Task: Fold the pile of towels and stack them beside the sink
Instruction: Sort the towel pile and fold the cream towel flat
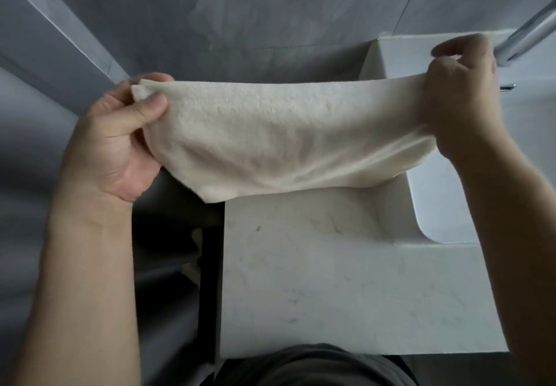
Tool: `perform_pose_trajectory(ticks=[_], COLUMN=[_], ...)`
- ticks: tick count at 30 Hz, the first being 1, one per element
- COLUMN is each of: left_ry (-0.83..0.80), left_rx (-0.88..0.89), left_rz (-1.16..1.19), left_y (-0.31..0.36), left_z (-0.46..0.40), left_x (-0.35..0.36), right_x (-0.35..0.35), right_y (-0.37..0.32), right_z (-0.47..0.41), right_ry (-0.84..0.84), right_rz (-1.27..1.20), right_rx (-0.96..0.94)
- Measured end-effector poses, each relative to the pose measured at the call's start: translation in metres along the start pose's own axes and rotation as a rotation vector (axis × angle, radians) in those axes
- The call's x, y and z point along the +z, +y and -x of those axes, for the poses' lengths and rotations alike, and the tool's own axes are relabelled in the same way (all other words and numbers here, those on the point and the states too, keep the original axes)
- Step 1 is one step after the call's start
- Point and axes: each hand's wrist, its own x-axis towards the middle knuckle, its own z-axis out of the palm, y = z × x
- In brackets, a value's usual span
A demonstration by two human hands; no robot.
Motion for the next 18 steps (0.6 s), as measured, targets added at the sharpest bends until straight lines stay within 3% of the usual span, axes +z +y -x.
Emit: perform_pose_trajectory(ticks=[5,12,15,18], left_ry=[0.156,0.368,0.404,0.122], left_rx=[-0.07,-0.162,-0.196,0.141], left_rz=[-0.081,-0.367,-0.868,-1.326], left_y=[-0.011,-0.104,-0.145,-0.185], left_z=[-0.032,-0.139,-0.163,-0.15], left_x=[-0.005,0.002,0.006,0.017], right_x=[0.017,0.099,0.135,0.177], right_y=[0.006,0.052,0.072,0.098], right_z=[-0.027,-0.061,-0.06,-0.035], right_ry=[-0.136,-0.146,-0.151,-0.364], right_rz=[-0.029,0.324,0.388,0.535], right_rx=[0.097,-0.107,-0.167,-0.324])
